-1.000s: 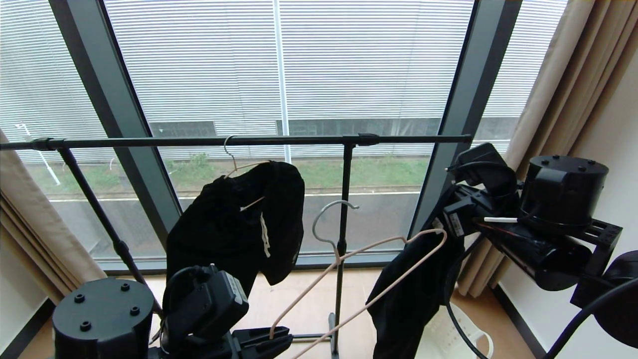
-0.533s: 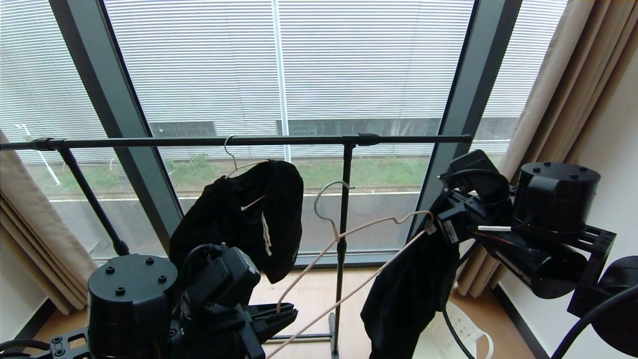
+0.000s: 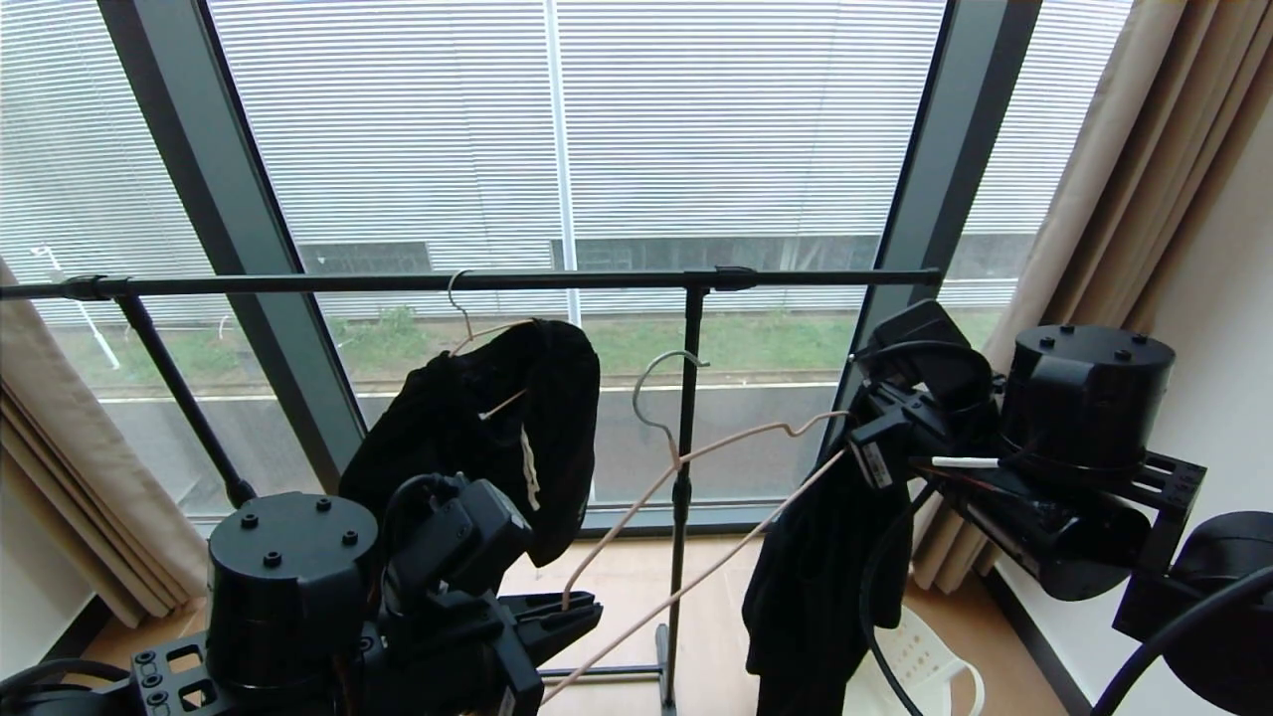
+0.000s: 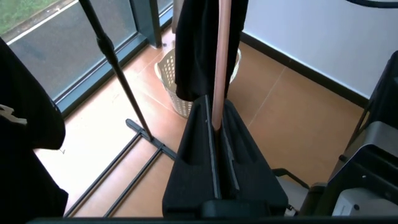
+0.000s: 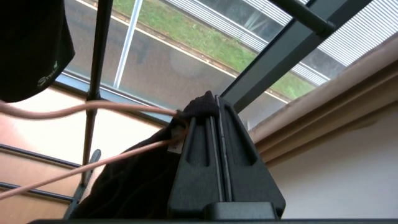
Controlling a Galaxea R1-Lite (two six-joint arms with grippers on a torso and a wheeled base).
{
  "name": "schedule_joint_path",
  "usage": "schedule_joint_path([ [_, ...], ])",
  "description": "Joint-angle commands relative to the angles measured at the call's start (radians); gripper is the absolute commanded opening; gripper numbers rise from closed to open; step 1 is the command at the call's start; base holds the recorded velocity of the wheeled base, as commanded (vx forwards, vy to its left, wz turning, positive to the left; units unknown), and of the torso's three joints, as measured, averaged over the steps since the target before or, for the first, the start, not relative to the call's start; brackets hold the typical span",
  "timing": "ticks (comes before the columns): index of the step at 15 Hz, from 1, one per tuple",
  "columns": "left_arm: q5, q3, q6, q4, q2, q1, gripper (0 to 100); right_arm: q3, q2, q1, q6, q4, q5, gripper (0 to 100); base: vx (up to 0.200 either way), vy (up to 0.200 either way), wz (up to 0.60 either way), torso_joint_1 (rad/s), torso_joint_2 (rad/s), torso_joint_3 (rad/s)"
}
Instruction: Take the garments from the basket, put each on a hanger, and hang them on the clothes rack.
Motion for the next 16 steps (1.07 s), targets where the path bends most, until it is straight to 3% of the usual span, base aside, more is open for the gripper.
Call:
schedule_joint_path([
  [1,-0.001,0.021,0.002,0.000,-0.005,-0.017,0,-0.018,0.031,-0.010,-0.002,-0.037,0.001,0,0.000,0.000,0.00,0.000,0.00,0.000],
  [7,-0.002,0.010,0.001,0.000,-0.031,-0.023,0,-0.051,0.077,-0.010,-0.002,-0.051,0.000,0,0.000,0.000,0.00,0.000,0.00,0.000],
  [16,-0.001,-0.034,0.001,-0.002,0.047,0.002,0,-0.013,-0.003,0.115,0.000,-0.054,-0.002,0,0.000,0.000,0.00,0.000,0.00,0.000],
])
